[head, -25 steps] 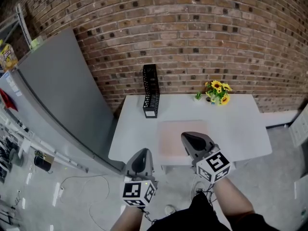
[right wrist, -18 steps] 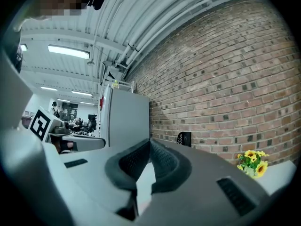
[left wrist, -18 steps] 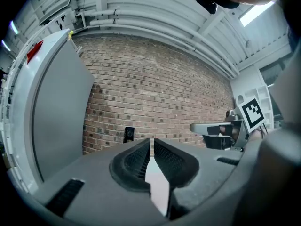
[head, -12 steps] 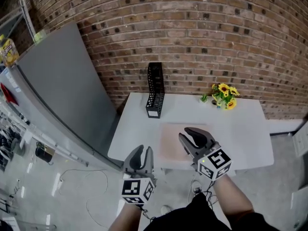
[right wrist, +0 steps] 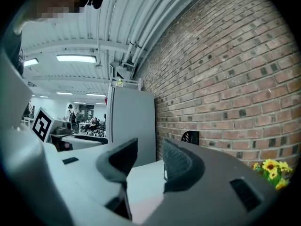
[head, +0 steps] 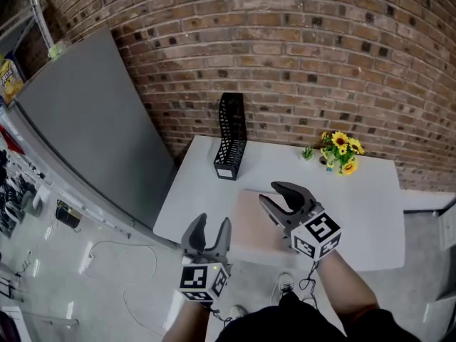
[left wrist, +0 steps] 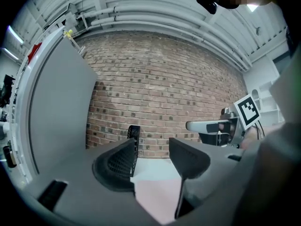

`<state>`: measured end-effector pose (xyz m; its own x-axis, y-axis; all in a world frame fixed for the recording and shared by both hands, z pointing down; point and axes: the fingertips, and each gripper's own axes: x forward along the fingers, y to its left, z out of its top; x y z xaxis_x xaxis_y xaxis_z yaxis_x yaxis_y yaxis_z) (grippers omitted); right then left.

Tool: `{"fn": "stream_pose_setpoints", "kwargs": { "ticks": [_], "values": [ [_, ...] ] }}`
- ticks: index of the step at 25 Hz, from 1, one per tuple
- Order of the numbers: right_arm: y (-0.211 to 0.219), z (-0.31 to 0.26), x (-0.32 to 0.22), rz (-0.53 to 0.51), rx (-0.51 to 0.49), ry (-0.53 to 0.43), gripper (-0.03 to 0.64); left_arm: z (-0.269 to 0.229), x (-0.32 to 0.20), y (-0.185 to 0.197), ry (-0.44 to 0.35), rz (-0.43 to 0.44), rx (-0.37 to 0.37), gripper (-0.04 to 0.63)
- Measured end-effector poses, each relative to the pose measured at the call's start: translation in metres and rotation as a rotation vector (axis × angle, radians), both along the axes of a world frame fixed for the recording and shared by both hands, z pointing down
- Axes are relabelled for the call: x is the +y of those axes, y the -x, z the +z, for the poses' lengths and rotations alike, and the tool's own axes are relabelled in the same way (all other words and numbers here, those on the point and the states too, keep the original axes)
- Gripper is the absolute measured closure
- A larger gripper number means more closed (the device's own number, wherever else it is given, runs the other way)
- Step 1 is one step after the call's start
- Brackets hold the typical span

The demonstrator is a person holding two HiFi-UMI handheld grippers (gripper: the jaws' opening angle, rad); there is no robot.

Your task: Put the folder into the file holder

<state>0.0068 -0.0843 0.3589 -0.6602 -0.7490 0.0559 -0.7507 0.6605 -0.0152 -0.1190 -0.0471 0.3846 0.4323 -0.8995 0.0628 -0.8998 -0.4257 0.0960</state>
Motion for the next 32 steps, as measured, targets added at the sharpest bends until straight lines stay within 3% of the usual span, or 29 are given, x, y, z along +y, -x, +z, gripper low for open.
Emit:
{"fn": "stream_pose_setpoints", "kwargs": {
  "ticks": [16,32],
  "values": [
    [-0.020,0.025,-0.065,-0.194,0.026,0.053,0.414,0.022,-0.035,-0.021,0.065,-0.188,0.015,0.357],
    [-0.013,0.054,-0.073,-0.385,0.044,0.129,0.396,0.080,-0.005,-0.014,0.225,-0.414,0.134,0.353]
  ]
}}
